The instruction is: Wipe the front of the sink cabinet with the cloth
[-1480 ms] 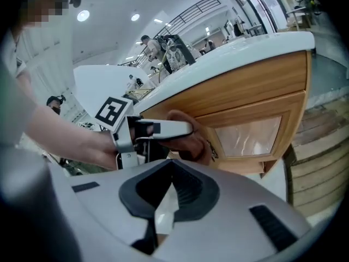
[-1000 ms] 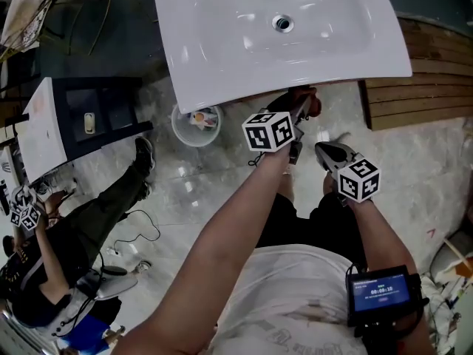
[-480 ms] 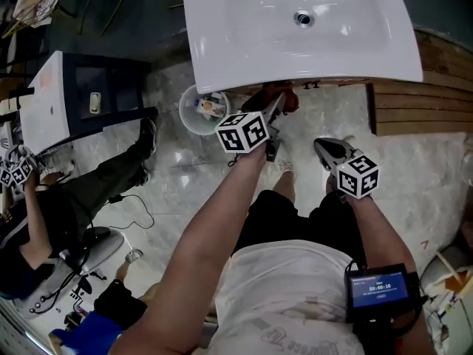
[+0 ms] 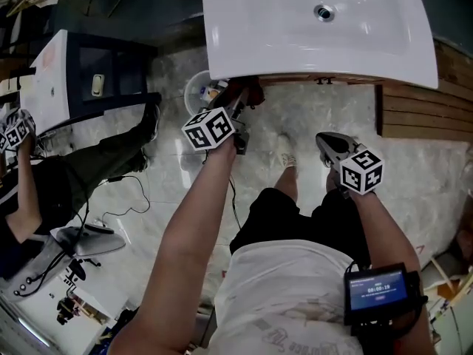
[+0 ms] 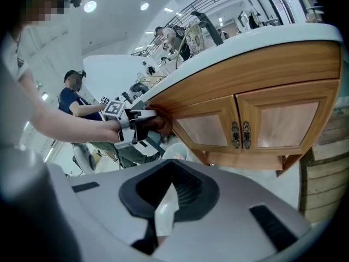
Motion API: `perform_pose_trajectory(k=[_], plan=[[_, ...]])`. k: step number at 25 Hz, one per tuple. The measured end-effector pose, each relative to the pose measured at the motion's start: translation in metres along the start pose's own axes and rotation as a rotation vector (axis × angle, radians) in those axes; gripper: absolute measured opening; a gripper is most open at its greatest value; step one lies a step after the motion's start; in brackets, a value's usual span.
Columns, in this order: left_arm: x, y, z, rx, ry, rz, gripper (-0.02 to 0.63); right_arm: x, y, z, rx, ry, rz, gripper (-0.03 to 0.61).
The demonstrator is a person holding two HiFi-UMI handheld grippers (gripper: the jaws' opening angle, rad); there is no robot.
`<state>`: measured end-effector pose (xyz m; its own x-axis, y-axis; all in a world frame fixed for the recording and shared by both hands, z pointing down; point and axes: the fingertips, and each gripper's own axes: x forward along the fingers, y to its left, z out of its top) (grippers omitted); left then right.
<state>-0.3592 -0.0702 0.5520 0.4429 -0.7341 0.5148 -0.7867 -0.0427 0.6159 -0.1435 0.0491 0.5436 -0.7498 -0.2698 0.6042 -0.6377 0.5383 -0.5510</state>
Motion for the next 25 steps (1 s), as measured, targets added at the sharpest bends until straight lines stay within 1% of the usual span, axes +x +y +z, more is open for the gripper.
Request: perform_pose_trajectory(k=[2, 5, 7, 10, 13, 15, 19, 25], plan=[[-0.002, 0.010, -0.001, 0.003, -0.007, 0.032, 0.178, 0.000, -0.004, 0.006, 0.017, -0.028, -0.002, 0.014], [-0.001, 0.035, -0.008, -0.014, 0.003, 0.132, 0.178, -0.001, -0.007, 0.010, 0.054, -0.068, -0.005, 0.014], [0.006, 0.043, -0.014, -0.021, 0.019, 0.159, 0.178, -0.002, -0.006, 0.008, 0.076, -0.087, -0.008, 0.014], [0.023, 0.040, -0.021, 0.006, 0.059, 0.161, 0.178, -0.005, -0.004, -0.002, 0.110, -0.101, -0.017, 0.014], [0.041, 0.032, -0.036, 0.006, 0.111, 0.154, 0.178, -0.010, -0.009, -0.013, 0.143, -0.104, -0.040, 0.014], [0.051, 0.022, -0.044, 0.016, 0.133, 0.134, 0.178, -0.014, -0.014, -0.018, 0.163, -0.115, -0.056, 0.012], [0.072, -0.008, -0.054, 0.049, 0.153, 0.080, 0.178, -0.024, -0.024, -0.031, 0.206, -0.149, -0.083, 0.014], [0.088, -0.043, -0.064, 0.049, 0.156, 0.027, 0.178, -0.034, -0.031, -0.039, 0.237, -0.186, -0.107, 0.014]])
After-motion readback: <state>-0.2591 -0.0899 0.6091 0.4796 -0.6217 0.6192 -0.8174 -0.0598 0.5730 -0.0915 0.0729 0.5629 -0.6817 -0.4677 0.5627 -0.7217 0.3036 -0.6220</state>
